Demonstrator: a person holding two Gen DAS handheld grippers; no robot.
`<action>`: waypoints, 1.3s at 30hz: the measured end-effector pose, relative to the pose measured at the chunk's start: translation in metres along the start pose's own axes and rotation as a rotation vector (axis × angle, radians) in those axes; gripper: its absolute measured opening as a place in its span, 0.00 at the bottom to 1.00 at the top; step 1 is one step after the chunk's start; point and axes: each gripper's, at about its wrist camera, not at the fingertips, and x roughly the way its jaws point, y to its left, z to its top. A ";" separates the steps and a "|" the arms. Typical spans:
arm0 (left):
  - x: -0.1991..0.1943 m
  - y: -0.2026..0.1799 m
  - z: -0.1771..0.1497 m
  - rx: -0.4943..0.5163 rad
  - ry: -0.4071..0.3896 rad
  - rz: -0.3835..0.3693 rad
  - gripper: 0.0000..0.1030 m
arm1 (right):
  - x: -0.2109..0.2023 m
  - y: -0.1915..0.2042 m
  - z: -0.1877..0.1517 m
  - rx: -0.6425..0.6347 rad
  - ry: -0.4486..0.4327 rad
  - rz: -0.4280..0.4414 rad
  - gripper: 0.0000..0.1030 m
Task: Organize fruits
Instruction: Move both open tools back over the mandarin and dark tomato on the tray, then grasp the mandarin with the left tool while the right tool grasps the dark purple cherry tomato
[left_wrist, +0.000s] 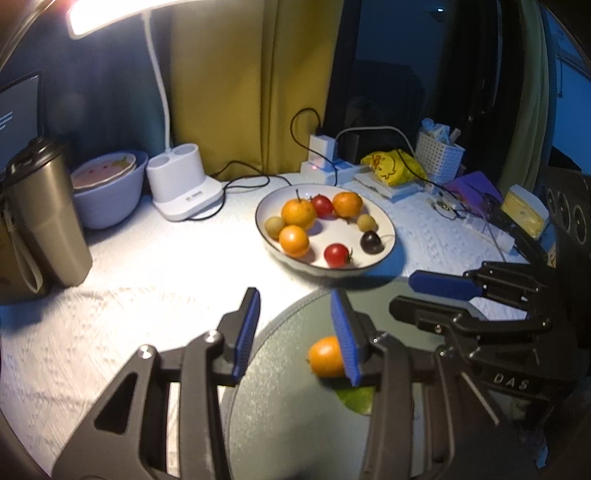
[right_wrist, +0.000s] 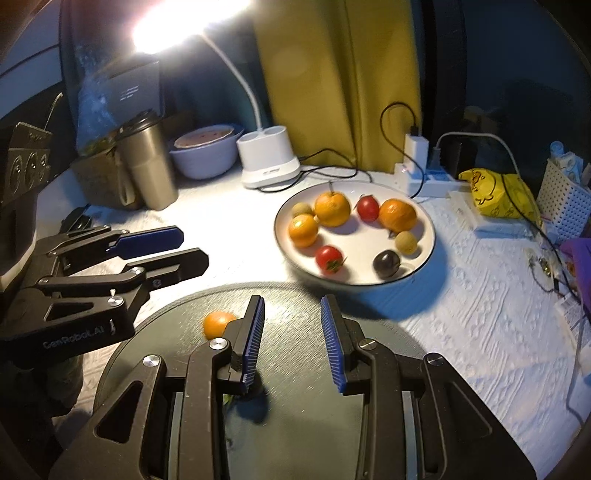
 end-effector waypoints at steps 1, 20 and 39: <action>-0.001 0.001 -0.003 -0.005 0.002 0.003 0.40 | 0.000 0.003 -0.002 -0.001 0.004 0.006 0.32; -0.011 0.011 -0.039 -0.060 0.043 0.039 0.40 | 0.013 0.024 -0.034 -0.008 0.104 0.078 0.33; 0.009 -0.013 -0.033 -0.032 0.080 0.017 0.41 | 0.008 0.010 -0.038 -0.002 0.094 0.125 0.28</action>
